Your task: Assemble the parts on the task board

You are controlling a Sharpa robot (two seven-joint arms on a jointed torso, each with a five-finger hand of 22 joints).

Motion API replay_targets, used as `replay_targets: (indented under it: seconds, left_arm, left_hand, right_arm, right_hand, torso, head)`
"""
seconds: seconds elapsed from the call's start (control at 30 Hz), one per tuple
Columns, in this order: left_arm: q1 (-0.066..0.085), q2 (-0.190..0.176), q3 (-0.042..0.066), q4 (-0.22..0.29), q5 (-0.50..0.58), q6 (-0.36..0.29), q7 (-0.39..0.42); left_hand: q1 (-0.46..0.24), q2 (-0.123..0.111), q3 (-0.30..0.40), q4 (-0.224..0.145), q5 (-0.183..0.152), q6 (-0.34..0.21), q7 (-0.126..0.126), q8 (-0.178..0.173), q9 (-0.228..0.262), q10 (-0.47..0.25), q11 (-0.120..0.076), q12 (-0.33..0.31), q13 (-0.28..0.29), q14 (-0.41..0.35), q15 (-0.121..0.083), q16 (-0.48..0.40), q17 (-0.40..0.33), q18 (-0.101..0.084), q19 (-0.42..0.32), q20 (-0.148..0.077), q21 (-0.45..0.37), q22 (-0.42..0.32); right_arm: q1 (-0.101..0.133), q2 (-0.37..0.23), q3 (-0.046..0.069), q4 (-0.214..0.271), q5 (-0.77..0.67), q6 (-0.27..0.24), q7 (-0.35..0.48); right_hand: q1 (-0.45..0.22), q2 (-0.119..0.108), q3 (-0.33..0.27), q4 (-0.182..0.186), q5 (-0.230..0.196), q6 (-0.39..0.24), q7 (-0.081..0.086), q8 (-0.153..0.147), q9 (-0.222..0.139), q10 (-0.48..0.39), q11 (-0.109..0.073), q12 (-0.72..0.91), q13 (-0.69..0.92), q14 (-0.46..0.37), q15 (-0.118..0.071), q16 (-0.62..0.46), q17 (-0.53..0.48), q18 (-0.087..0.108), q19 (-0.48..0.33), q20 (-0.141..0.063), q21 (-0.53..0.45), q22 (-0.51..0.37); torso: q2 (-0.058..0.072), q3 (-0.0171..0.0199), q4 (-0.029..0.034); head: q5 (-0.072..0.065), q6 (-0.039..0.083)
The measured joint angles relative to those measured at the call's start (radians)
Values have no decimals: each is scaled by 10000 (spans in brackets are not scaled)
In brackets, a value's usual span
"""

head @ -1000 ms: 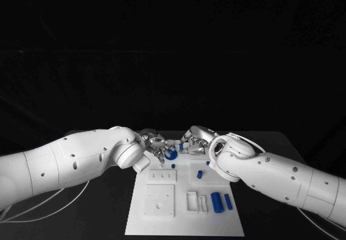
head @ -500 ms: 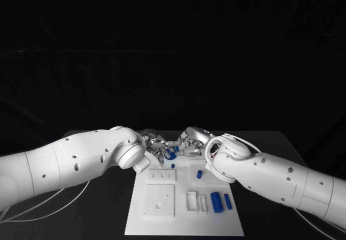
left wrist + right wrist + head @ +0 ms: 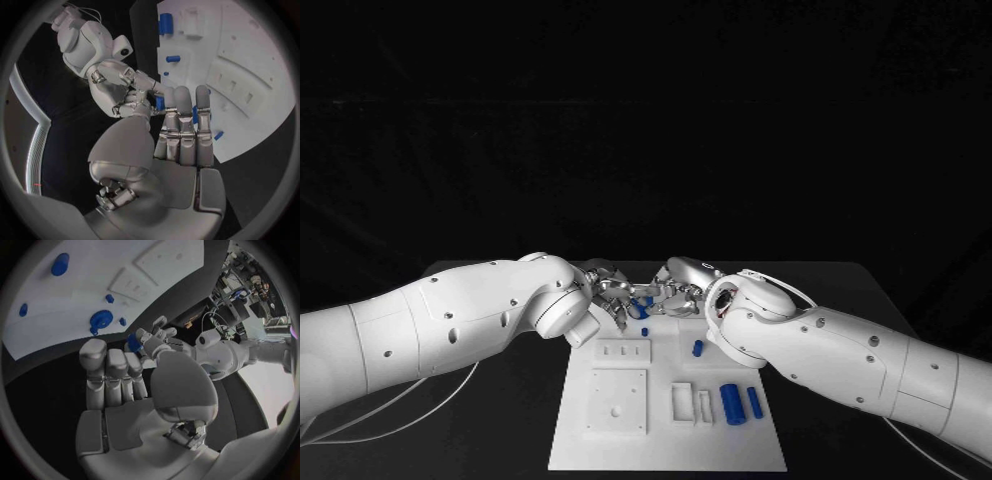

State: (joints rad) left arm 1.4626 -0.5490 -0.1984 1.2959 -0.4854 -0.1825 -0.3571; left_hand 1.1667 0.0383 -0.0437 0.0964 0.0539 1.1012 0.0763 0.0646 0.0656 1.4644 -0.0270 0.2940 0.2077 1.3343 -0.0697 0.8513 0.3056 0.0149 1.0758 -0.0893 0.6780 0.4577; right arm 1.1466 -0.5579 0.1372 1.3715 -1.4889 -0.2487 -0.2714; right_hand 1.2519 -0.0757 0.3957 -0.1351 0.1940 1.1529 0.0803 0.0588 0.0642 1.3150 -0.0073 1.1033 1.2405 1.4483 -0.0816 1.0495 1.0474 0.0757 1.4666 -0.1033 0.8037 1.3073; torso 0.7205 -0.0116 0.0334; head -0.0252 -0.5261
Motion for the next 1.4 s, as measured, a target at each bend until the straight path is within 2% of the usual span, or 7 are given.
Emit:
replay_targets:
  seconds: [0.1, 0.77, 0.83, 0.97, 1.03, 1.17, 1.4]
  left_arm:
    - [0, -2, 0, 10, -18, 6, -23]
    - [-7, 12, -1, 5, -151, 146, -176]
    - [-8, 12, -3, 1, -168, 153, -188]
    - [-10, 10, -4, 6, -183, 154, -192]
    - [-12, 10, -4, 15, -184, 154, -192]
    - [-24, 10, -10, 45, -183, 154, -192]
    - [-34, 10, -14, 104, -164, 193, -200]
  left_hand:
    - [59, 143, -55, -181, 0, 14, 14, -15, 3, 0, 1, 0, 3, 0, 0, 0, -24, 0, 0, 0, -44, 80]
    - [479, 559, 140, -1076, 166, 694, -196, -42, 6, 11, 10, -38, 8, -35, -35, 38, -51, 1, 37, -37, -230, 447]
    - [576, 656, 175, -1197, 370, 847, -210, -37, 35, 50, -25, -38, 8, -35, -35, 38, -51, 1, 58, -58, -260, 476]
    - [622, 702, 262, -1366, 1216, 914, -165, -8, 326, 8, -67, -38, -10, -35, -35, 38, -51, 1, 73, -73, -260, 560]
    - [650, 726, 311, -1415, 1440, 928, -155, 3, 559, -10, -84, -38, -13, -43, -44, 87, -51, 0, 109, -109, -260, 608]
    - [606, 795, 297, -1539, 1699, 929, -156, 101, 565, 27, -121, -38, -6, -54, -85, 157, -33, 2, 108, -109, -260, 734]
    - [604, 794, 547, -1789, 2598, 842, -246, 100, 567, -10, -157, 80, 73, -70, -144, 311, 43, 1, 108, -108, -260, 1040]
  right_arm:
    - [0, 26, -6, -18, -3, 5, -4]
    - [-25, 80, -19, -31, -15, 18, -13]
    - [-26, 80, -19, -31, -15, 24, -13]
    - [-32, 75, -17, -38, -15, 46, 2]
    - [-43, 66, -14, -37, -15, 58, 11]
    - [-89, 31, -7, -16, -15, 77, 27]
    - [-161, -47, -2, 39, -15, 88, 52]
  right_hand:
    - [-3, -3, -12, 11, 36, 22, -22, 0, 0, -24, -24, 0, 0, 0, 0, 0, 0, -1, 0, 0, 0, 0]
    - [-26, -26, -12, 11, 94, 29, -30, -8, -4, -19, -18, 0, -1, 0, 1, 0, -12, -1, 0, 0, 0, 7]
    - [-26, -26, -12, 11, 94, 29, -30, -8, -4, -18, -18, 0, -1, 0, 1, 0, -12, -1, 0, 0, 0, 7]
    - [-26, -26, -12, 11, 94, 28, -30, -10, -7, -18, -18, 0, -1, 0, 1, 0, -12, 0, 0, 0, 0, 6]
    - [-26, -27, -12, 11, 94, 27, -29, -12, -9, -18, -18, 0, -1, 0, 1, 0, -12, 0, 0, 0, 0, 6]
    - [-53, -52, -12, 11, 115, 27, -28, -37, -5, -17, -17, 0, -2, 0, 2, 0, -12, -1, 0, 0, 0, 6]
    - [-53, -53, -12, 11, 135, 15, -18, 0, 1, -17, -17, 0, -2, -1, 2, 0, -11, 0, 0, 0, 0, 5]
  torso:
    - [2, 0, 2]
    - [5, 13, 1]
    - [6, 12, -4]
    - [9, 9, -4]
    - [10, 9, -1]
    - [17, 9, 1]
    - [18, 17, 0]
  head:
    - [-2, -5]
    - [47, -5]
    - [38, -8]
    - [30, -28]
    - [27, -35]
    - [22, -58]
    - [29, -95]
